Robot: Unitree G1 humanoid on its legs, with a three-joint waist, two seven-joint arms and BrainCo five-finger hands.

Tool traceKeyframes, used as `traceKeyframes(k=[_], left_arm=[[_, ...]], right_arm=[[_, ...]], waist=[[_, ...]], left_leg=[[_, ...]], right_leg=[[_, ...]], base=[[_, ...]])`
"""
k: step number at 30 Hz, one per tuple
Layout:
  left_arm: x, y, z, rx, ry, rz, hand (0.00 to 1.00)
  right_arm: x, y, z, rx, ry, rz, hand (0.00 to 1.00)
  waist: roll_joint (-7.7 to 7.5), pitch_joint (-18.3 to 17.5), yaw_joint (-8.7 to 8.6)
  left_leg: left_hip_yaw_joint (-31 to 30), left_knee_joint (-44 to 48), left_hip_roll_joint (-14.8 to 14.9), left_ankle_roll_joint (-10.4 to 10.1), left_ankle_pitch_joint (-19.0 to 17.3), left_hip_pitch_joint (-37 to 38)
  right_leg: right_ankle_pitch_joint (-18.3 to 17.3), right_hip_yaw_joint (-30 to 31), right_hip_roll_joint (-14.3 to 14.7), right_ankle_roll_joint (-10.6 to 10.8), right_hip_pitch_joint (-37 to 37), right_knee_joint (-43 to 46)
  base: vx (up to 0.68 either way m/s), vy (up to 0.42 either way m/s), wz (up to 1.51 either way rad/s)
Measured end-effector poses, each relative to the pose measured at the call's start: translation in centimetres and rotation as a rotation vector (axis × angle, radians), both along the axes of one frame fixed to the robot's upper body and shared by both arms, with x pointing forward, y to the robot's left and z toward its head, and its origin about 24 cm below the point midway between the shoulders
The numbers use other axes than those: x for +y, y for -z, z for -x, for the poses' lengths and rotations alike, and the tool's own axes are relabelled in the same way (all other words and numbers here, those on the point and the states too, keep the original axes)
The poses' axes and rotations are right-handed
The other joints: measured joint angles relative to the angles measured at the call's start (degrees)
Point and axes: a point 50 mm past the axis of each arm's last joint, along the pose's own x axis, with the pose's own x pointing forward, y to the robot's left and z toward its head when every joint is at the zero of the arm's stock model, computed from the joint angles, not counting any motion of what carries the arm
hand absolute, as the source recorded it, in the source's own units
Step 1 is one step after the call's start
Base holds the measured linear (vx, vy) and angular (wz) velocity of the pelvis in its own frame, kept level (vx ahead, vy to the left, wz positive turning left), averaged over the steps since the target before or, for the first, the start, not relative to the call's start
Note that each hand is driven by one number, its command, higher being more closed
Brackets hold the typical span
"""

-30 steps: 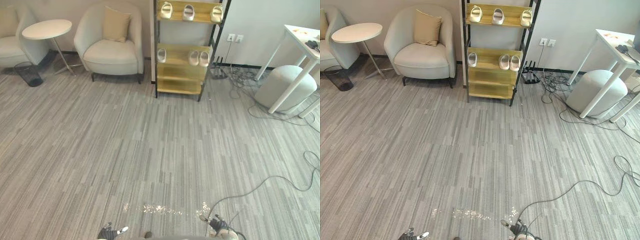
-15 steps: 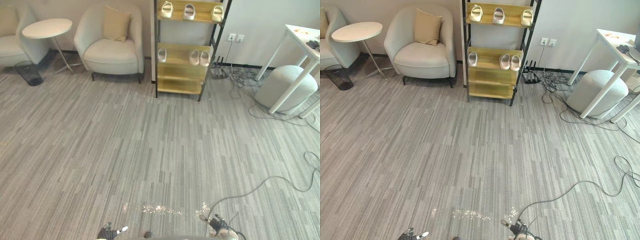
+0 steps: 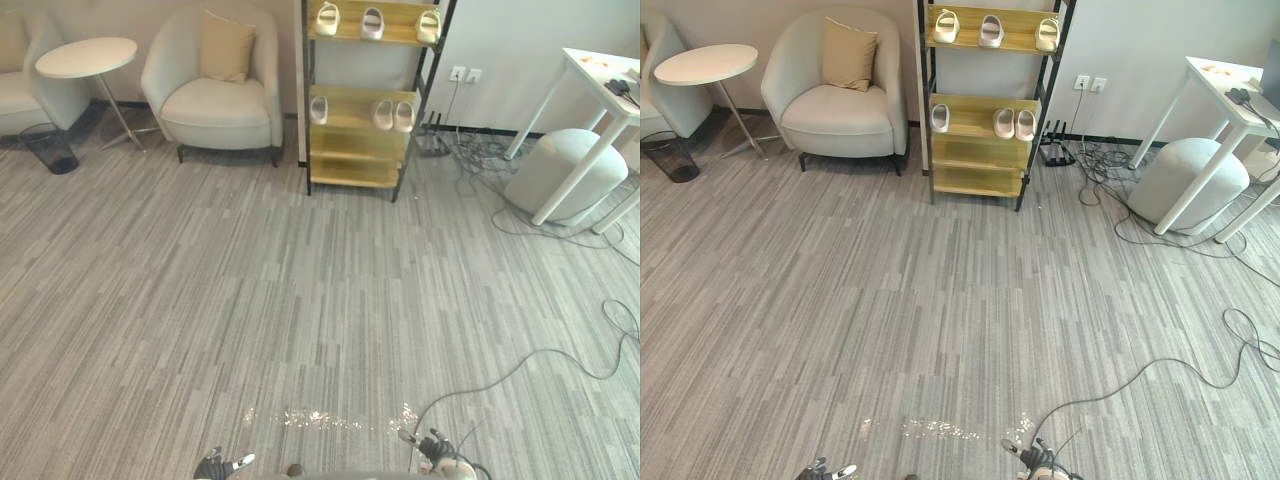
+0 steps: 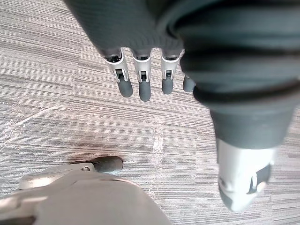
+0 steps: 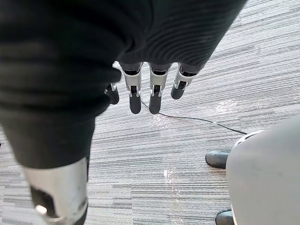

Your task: Organize the slippers on the shoe rack

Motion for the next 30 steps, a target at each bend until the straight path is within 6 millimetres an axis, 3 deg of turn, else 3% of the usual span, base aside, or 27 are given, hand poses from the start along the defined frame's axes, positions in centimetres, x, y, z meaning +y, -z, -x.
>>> traceKeyframes(k=[7, 10, 11, 12, 13, 14, 16, 17, 19, 21, 22, 23, 24, 25, 27, 28, 30], left_arm=[[0.1, 0.0, -0.2, -0.003, 0.006, -0.004, 0.0], [0.2, -0.1, -0.5, -0.009, 0.008, -0.007, 0.0], [0.1, -0.2, -1.0, -0.024, 0.011, -0.005, 0.0], [0.0, -0.3, -1.4, -0.035, 0.012, -0.003, 0.0], [0.0, -0.3, -1.5, -0.037, 0.011, -0.003, 0.0], [-0.4, -0.4, -2.0, -0.07, -0.011, 0.012, 0.0], [-0.5, -0.5, -2.1, -0.087, -0.034, 0.019, 0.0], [-0.5, -0.5, -2.2, -0.102, -0.055, 0.022, 0.0], [-0.6, -0.6, -2.6, -0.115, -0.06, 0.028, 0.0], [-0.5, -0.7, -2.9, -0.124, -0.06, 0.026, 0.0], [-0.5, -0.7, -2.9, -0.124, -0.059, 0.025, 0.0], [-0.8, -0.5, -2.6, -0.113, -0.059, 0.031, 0.0], [-0.8, -0.5, -2.5, -0.108, -0.057, 0.028, 0.0], [-0.2, -0.7, -2.8, -0.116, -0.052, 0.013, 0.0], [0.1, -0.8, -3.0, -0.117, -0.048, 0.007, 0.0], [0.0, -0.7, -2.8, -0.108, -0.046, 0.011, 0.0], [0.3, -0.6, -2.3, -0.084, -0.013, 0.001, 0.0]], right_arm=[[-0.1, 0.0, 0.1, -0.001, 0.016, -0.003, 0.0], [0.0, 0.0, 0.1, -0.004, 0.027, -0.009, 0.0], [-0.2, -0.1, -0.1, -0.013, 0.039, -0.012, 0.0], [-0.3, -0.2, -0.4, -0.026, 0.04, -0.007, 0.0], [-0.4, -0.2, -0.5, -0.028, 0.039, -0.005, 0.0], [-1.1, -0.4, -0.8, -0.039, 0.037, 0.014, 0.0], [-1.5, -0.6, -1.1, -0.052, 0.035, 0.025, 0.0], [-1.6, -0.7, -1.4, -0.06, 0.031, 0.03, 0.0], [-1.7, -0.8, -1.7, -0.064, 0.03, 0.033, 0.0], [-1.7, -0.8, -1.7, -0.064, 0.035, 0.032, 0.0], [-1.8, -0.8, -1.7, -0.065, 0.036, 0.036, 0.0], [-2.0, -0.9, -1.7, -0.064, 0.034, 0.042, 0.0], [-2.0, -0.9, -1.8, -0.063, 0.032, 0.043, 0.0], [-1.1, -0.7, -1.5, -0.057, 0.03, 0.018, 0.0], [-0.4, -0.7, -1.9, -0.068, 0.026, -0.001, 0.0], [-0.4, -0.7, -2.1, -0.072, 0.025, -0.002, 0.0], [-0.3, -0.7, -2.1, -0.074, 0.018, -0.002, 0.0]], waist=[[-0.21, -0.05, -0.27], [-0.21, 0.16, -0.36], [0.19, 1.08, -0.27], [0.78, 2.15, -0.23], [0.91, 2.27, -0.25], [2.52, 3.4, 0.03], [2.84, 4.59, 0.27], [3.37, 4.64, 0.58], [3.15, 5.13, 0.72], [2.56, 5.47, 1.07], [2.47, 5.53, 1.28], [3.23, 5.12, 1.58], [2.99, 5.19, 1.63], [1.74, 5.07, 1.64], [0.93, 5.07, 2.23], [0.88, 5.08, 2.82], [0.08, 4.87, 2.31]], left_leg=[[2.12, 0.93, 1.06, -1.16, -1.41, -0.36], [3.17, 7.62, 1.95, -1.5, -5.4, -3.28], [4.37, 18.11, 3.58, -2.61, -10.05, -7.62], [5.97, 28.62, 5.44, -4.26, -12.23, -11.96], [6.43, 32.47, 6.15, -4.44, -12.31, -13.71], [8.28, 46.61, 10.0, -6.16, -11.22, -18.98], [8.68, 53.92, 11.8, -6.93, -10.04, -21.8], [8.32, 57.02, 12.48, -5.64, -12.45, -24.39], [7.58, 52.79, 11.68, -5.25, -13.58, -26.71], [6.45, 41.59, 9.37, -4.57, -12.61, -28.09], [4.87, 33.64, 7.8, -4.68, -10.06, -28.18], [3.51, 27.77, 7.48, -4.22, -5.27, -27.66], [3.62, 28.25, 7.04, -2.6, -4.11, -27.64], [4.19, 30.2, 5.49, -1.13, -7.06, -27.79], [5.14, 31.12, 5.08, -0.62, -9.66, -26.98], [5.98, 30.81, 5.16, 0.32, -10.91, -24.83], [7.03, 29.91, 4.28, 1.54, -13.95, -18.2]], right_leg=[[0.11, 1.72, 0.93, -0.16, -0.55, -0.51], [0.01, 2.0, 1.23, -0.29, -0.7, -0.43], [-0.71, 2.18, 1.64, -1.31, -0.72, 0.14], [-1.73, 2.44, 2.06, -2.27, -0.5, 0.31], [-2.09, 2.64, 2.13, -2.47, -0.43, 0.41], [-2.67, 4.18, 3.01, -3.27, 0.62, 1.38], [-3.31, 5.39, 3.11, -3.83, 2.26, 1.99], [-4.3, 6.83, 2.62, -4.03, 2.92, 2.68], [-4.83, 7.75, 1.1, -3.77, 2.95, 3.15], [-6.35, 8.69, -1.56, -2.39, 2.91, 3.54], [-7.67, 9.3, -3.05, -1.08, 2.77, 3.95], [-9.35, 9.86, -3.43, 0.78, 2.71, 4.29], [-9.92, 9.85, -3.72, 0.81, 3.11, 4.3], [-10.55, 9.16, -5.17, 1.46, 3.26, 5.75], [-11.24, 7.73, -6.12, 2.47, 0.12, 14.1], [-11.36, 8.01, -6.37, 2.86, -3.49, 24.09], [-9.34, 7.83, -7.94, 7.67, -11.86, 48.63]], base=[[0.01, -0.054, -0.17], [0.02, -0.035, -0.17], [0.01, -0.025, -0.2], [0.01, -0.03, -0.22], [0.06, -0.022, -0.39], [0.06, -0.017, -0.33], [0.16, 0.02, -0.38], [0.25, 0.067, -0.39], [0.22, 0.108, -0.4], [0.28, 0.181, -0.35], [0.32, 0.22, -0.34], [0.34, 0.227, -0.31], [0.37, 0.23, -0.18], [0.41, 0.209, -0.04], [0.41, 0.197, -0.16], [0.35, 0.165, -0.31], [0.54, 0.223, -0.15]])
